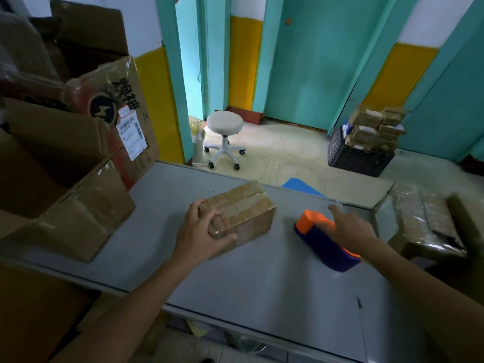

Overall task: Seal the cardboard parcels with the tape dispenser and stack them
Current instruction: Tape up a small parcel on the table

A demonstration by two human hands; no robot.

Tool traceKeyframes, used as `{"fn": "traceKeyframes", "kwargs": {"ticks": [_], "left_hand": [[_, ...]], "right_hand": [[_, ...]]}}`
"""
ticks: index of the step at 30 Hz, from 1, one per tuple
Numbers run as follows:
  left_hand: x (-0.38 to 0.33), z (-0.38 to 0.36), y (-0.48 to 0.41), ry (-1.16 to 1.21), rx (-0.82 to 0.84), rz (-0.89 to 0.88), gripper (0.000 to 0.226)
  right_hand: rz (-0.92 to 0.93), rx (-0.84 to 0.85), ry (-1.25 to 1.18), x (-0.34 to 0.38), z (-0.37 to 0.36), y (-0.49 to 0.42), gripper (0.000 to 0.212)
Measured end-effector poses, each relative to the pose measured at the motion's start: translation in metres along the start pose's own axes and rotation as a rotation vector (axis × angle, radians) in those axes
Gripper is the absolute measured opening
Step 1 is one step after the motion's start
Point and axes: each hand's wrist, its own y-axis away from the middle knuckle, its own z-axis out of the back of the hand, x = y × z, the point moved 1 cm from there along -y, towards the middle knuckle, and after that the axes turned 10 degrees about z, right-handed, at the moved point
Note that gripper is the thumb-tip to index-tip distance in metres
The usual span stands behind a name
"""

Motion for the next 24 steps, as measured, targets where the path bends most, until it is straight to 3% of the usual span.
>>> {"fn": "traceKeyframes", "kwargs": {"ticks": [3,7,10,19,24], "left_hand": [[0.003,-0.003,0.004,-0.008,0.021,-0.058,0.064],[0.002,-0.006,0.002,0.066,0.025,-0.013,0.059],[0.002,-0.006,0.003,0.075,0.022,-0.013,0.058],[0.008,-0.002,0.002,0.085,0.070,-0.058,0.058],[0.002,0.006,0.003,0.066,0.161,-0.105,0.057]], "right_hand": [[0.014,0.116,-0.055,-0.005,-0.024,0.005,0.080],[-0.011,0.122,-0.242,-0.010,-0.042,0.005,0.096],[-0.019,0.099,-0.239,-0.013,-0.048,0.005,0.105],[0.032,0.111,-0.179,-0.011,-0.046,-0.004,0.100],[0.105,0.078,-0.309,-0.006,0.001,-0.011,0.097]]}}
